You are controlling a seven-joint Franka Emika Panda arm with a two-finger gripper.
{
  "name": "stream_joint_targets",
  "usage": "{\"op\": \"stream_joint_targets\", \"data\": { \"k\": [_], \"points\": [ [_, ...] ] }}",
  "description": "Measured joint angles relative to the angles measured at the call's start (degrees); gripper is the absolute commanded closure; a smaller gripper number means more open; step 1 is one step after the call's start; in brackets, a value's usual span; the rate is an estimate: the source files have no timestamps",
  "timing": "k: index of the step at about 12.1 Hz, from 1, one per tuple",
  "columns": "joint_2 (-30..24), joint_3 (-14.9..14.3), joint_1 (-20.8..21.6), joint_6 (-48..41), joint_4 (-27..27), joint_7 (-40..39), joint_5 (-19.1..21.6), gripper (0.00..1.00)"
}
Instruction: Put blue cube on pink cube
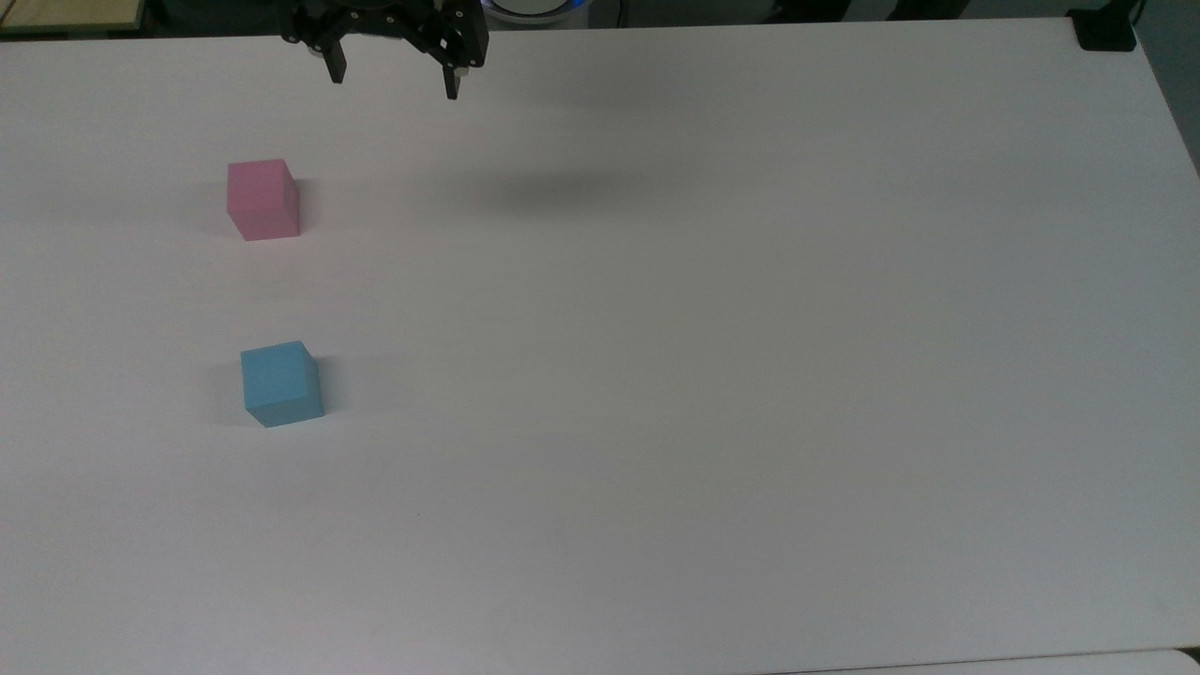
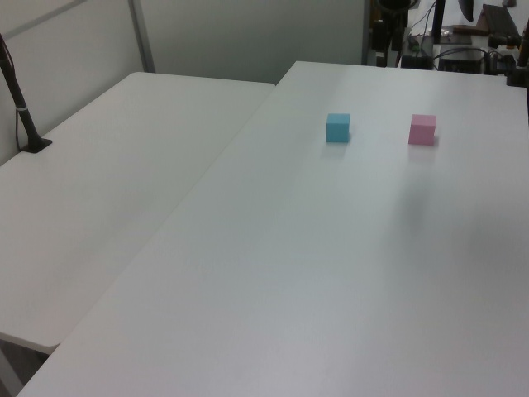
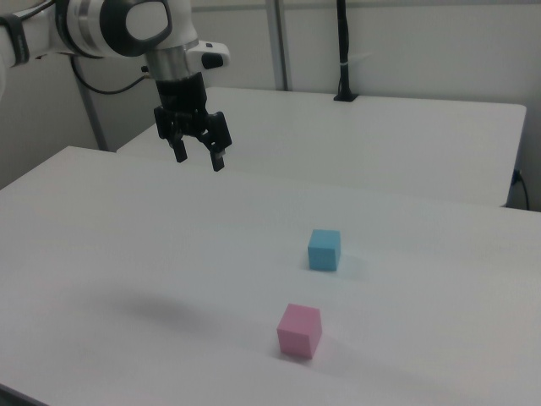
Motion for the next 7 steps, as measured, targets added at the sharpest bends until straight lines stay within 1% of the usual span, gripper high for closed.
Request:
{"op": "stream_joint_targets", "data": {
  "k": [7],
  "points": [
    [0.0,0.0,0.0,0.0,0.0,-0.4,0.0,0.0]
  ]
}}
